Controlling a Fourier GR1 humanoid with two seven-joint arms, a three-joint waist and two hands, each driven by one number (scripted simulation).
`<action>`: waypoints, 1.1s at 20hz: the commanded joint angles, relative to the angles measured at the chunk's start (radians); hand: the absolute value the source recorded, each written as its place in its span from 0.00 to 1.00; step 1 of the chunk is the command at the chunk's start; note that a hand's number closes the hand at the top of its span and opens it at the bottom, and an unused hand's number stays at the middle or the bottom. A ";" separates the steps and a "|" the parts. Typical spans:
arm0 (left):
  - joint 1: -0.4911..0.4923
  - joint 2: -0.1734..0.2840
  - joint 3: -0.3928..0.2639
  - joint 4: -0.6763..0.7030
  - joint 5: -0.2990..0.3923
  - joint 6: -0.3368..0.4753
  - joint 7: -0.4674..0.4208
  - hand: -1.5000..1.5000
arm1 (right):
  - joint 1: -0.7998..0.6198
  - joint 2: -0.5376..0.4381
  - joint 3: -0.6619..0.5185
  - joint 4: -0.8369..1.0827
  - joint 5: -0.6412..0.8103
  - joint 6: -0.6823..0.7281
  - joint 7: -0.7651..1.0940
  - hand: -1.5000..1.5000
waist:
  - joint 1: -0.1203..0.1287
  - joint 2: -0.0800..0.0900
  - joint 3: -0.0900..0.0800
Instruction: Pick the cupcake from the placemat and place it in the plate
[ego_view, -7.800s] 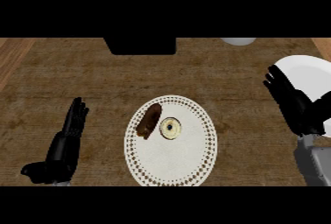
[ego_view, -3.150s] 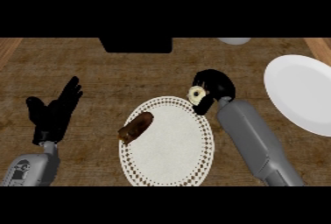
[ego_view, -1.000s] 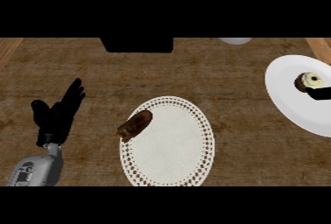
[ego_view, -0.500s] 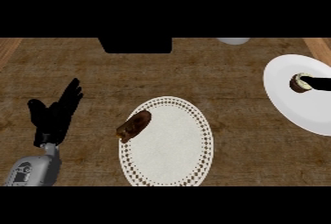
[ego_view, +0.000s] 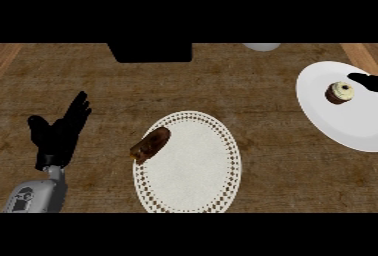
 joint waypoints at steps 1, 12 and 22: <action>0.007 0.004 0.002 -0.005 0.004 -0.010 0.020 0.50 | 0.074 -0.004 -0.046 -0.101 -0.130 0.145 0.089 0.00 | -0.006 -0.001 0.000; -0.013 -0.032 0.004 -0.016 -0.027 -0.012 0.010 0.50 | 0.269 -0.054 -0.073 -0.170 -0.246 0.183 -0.052 0.00 | 0.013 0.006 0.001; 0.031 -0.009 0.022 -0.085 -0.002 -0.076 0.044 0.50 | 0.314 -0.170 -0.114 0.000 -0.277 0.233 -0.166 0.00 | 0.016 0.006 0.001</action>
